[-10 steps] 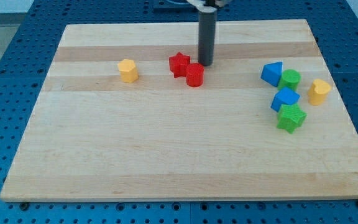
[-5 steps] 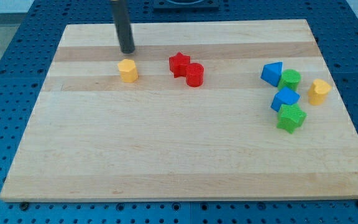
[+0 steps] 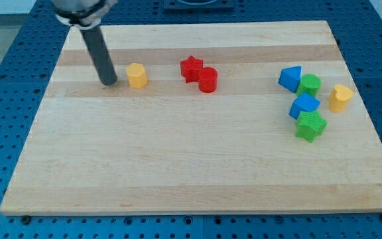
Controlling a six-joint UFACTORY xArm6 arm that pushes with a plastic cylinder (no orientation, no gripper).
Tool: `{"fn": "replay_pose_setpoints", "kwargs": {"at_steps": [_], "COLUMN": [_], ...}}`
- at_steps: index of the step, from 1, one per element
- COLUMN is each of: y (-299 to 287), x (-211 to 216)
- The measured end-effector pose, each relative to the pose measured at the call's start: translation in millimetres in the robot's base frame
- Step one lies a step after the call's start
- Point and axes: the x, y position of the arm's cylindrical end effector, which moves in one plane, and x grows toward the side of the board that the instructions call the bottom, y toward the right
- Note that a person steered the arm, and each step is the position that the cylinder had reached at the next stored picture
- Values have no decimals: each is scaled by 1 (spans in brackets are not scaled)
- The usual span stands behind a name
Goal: Move yellow hexagon into red blocks
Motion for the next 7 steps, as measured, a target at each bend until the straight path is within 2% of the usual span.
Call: {"fn": "replay_pose_setpoints", "kwargs": {"at_steps": [3,4,7], "y": [119,141,144], "x": [0,0,19]}}
